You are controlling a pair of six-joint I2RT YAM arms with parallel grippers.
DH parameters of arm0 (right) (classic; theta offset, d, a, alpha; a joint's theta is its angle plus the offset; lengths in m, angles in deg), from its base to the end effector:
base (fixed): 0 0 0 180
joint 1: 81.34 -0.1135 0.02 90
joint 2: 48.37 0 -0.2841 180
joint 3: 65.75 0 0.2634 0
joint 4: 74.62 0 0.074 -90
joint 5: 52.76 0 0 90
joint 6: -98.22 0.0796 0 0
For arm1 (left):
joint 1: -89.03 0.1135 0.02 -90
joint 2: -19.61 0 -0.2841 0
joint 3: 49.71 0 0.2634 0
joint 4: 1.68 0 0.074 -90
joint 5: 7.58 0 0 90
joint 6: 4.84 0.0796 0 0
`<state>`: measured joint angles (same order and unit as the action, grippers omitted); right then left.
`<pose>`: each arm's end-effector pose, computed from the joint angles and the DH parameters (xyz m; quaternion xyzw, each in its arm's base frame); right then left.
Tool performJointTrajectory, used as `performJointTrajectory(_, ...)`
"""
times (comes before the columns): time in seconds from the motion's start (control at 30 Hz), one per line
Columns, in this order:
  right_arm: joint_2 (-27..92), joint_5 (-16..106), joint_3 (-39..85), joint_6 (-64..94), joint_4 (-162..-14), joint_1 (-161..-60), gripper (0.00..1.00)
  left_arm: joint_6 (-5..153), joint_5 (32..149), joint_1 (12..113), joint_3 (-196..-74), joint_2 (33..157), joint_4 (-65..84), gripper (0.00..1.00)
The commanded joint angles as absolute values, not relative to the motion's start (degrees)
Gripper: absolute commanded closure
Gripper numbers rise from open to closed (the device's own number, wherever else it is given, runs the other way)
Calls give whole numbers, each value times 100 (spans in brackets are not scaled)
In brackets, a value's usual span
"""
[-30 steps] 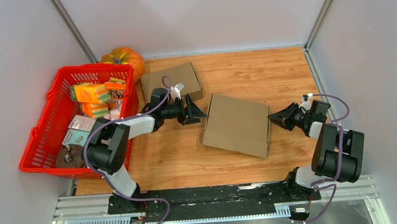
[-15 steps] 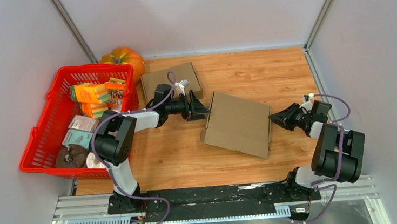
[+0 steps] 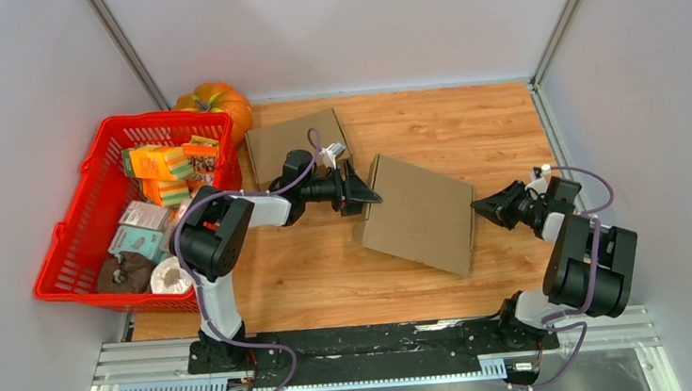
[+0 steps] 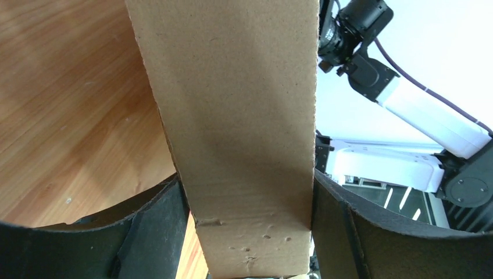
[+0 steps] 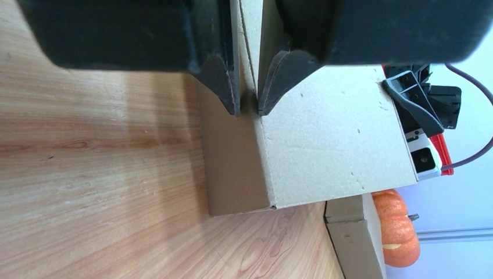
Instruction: Fold the paper box
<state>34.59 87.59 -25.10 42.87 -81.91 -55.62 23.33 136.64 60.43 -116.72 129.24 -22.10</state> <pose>0.2616 -0.0580 0.1231 0.3001 0.8080 0.4223 0.2805 0.3386 -0.2582 0.1572 0.0323 0.7806 -0.6188 0.0813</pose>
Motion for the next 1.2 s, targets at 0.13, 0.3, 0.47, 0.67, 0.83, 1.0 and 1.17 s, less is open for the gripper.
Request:
performJointTrajectory(0.13,3112,7699,-2272,3854,-9291,-5787,47,1819,13929,5994,-11807,12887,-2939,41)
performJointTrajectory(0.3,1564,6012,-1340,3775,-11157,-5865,10,2212,13797,6003,-11719,12562,-2036,50)
performJointTrajectory(0.47,507,3482,48,2680,-12171,-7759,0,1829,13551,6187,-11334,12149,-1585,60)
performJointTrajectory(0.67,480,1906,173,474,-12004,-12743,0,1694,13200,6363,-11191,11261,218,65)
performJointTrajectory(0.83,1094,1039,113,-109,-12048,-15206,0,1292,13260,6425,-11105,10691,1412,72)
performJointTrajectory(1.0,1438,341,-151,-688,-11575,-15946,0,484,13436,6548,-10770,10356,1299,73)
performJointTrajectory(1.17,2017,-888,-442,-988,-10968,-16035,0,43,13674,6565,-10585,10162,964,75)
